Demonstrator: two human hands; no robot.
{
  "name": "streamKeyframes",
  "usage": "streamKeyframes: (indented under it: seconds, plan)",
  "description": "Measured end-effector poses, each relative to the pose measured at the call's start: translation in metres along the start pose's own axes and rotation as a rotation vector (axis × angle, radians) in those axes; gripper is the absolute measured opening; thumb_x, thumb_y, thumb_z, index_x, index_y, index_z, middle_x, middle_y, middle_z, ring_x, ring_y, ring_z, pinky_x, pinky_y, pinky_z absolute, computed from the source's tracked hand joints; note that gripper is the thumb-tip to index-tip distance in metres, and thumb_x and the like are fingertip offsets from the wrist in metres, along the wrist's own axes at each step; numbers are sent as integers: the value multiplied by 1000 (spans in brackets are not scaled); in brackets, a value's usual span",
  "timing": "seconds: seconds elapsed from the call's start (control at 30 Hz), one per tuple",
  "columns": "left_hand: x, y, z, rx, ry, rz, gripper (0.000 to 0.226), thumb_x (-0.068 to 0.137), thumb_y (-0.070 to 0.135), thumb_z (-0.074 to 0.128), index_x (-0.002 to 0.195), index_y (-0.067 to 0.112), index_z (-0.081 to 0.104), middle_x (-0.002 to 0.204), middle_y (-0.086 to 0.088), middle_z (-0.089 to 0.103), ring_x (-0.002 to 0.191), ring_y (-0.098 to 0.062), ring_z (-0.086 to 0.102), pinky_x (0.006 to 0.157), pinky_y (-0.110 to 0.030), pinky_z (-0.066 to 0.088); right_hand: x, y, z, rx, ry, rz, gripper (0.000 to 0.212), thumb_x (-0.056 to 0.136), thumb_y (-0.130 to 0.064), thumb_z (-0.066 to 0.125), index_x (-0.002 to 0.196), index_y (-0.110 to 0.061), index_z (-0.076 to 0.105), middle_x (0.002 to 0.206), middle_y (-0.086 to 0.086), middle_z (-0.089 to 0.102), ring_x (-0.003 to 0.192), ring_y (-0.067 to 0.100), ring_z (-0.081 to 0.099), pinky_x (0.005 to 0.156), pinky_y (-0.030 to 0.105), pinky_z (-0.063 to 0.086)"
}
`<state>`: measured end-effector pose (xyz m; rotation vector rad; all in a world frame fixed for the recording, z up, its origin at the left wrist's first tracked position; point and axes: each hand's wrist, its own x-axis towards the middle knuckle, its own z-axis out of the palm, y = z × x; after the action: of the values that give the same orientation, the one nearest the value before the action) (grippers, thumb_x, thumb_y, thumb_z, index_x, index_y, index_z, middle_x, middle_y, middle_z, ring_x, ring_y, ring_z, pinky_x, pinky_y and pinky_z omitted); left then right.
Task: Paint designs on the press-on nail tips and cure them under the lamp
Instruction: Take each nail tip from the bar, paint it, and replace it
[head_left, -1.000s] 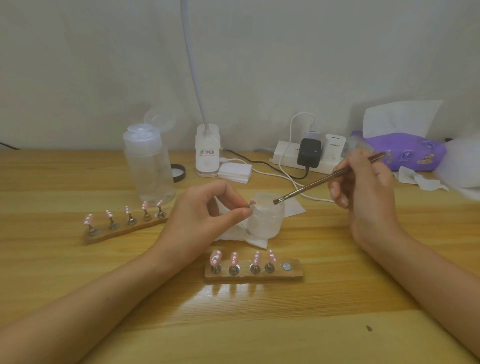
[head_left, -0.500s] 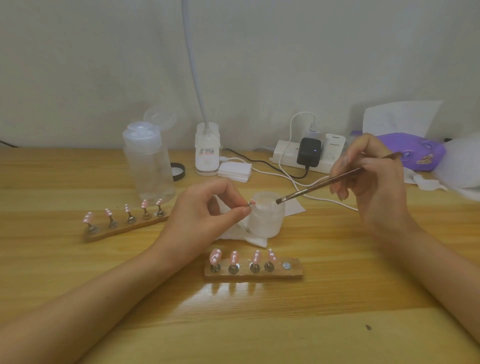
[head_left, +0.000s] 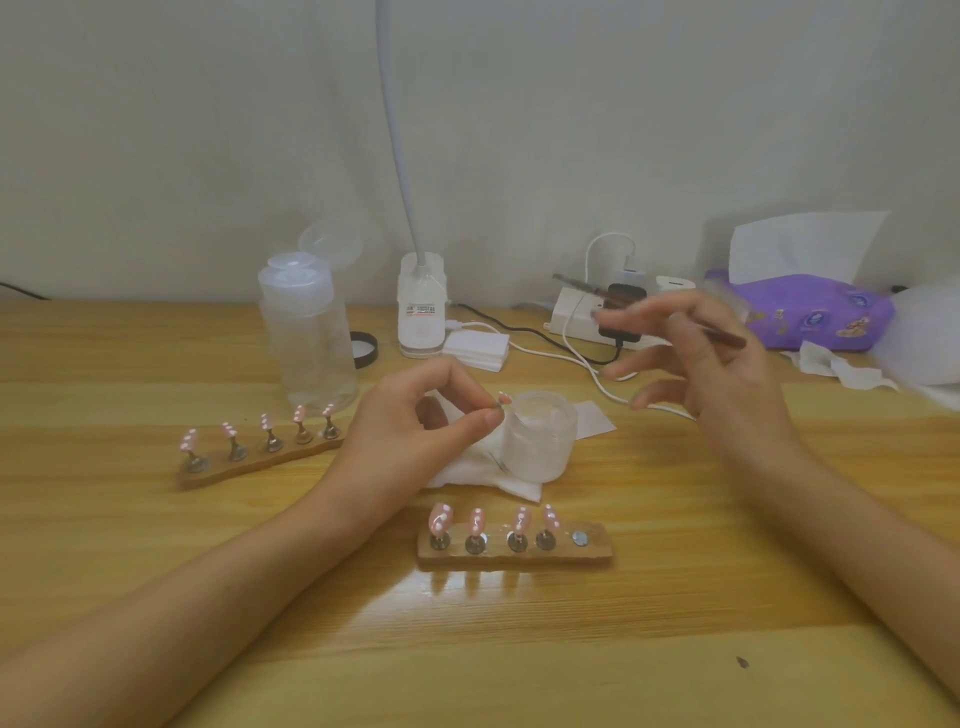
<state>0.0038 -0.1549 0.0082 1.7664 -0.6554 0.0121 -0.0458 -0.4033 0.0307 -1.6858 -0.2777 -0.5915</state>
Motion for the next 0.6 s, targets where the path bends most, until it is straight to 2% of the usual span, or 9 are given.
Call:
streamKeyframes:
  seconds: [0.03,0.07,0.13,0.2,0.33,0.5,0.6]
  plan:
    - [0,0,-1,-26,3,-15,13,84,22,77,76,25,68,93,11,74,56,-9,47,57,-18,47,-3,0,3,-37,-48,-12,12,99,-29,58,103,-18,60,114,5,72,85,25,73,59,27,57]
    - [0,0,-1,-56,7,-31,11,85,23,77,78,23,68,95,12,74,58,-15,49,60,-20,48,-5,1,5,-73,-94,-13,13,94,-27,67,100,-19,57,112,4,72,90,25,72,62,29,58]
    - [1,0,-2,-109,36,-61,10,85,23,76,81,18,68,99,14,75,72,-33,59,68,-26,54,-8,1,7,-167,-224,7,34,79,-29,78,99,-22,51,114,1,71,105,21,68,76,31,57]
    - [2,1,-4,-153,79,-76,9,85,22,75,78,22,68,99,14,74,88,-25,67,75,-26,56,-11,2,10,-269,-339,40,50,70,-34,82,98,-20,43,118,-6,71,117,17,62,87,28,51]
    - [4,1,-5,-203,116,-105,18,87,22,73,72,31,68,101,18,73,96,1,67,84,-29,49,-15,5,18,-394,-383,76,56,67,-33,88,96,-24,41,113,-17,69,117,13,60,85,33,49]
    - [4,0,-5,-239,138,-105,16,88,21,73,75,28,66,99,17,73,84,4,65,73,-21,43,-16,4,25,-427,-338,83,52,69,-27,90,93,-27,44,102,-18,67,109,13,64,73,32,50]
    - [5,-2,-5,-244,145,-95,16,88,20,74,75,27,66,98,15,74,82,1,64,74,-21,43,-17,2,28,-410,-328,104,53,67,-26,90,91,-29,44,100,-8,68,102,15,65,71,31,52]
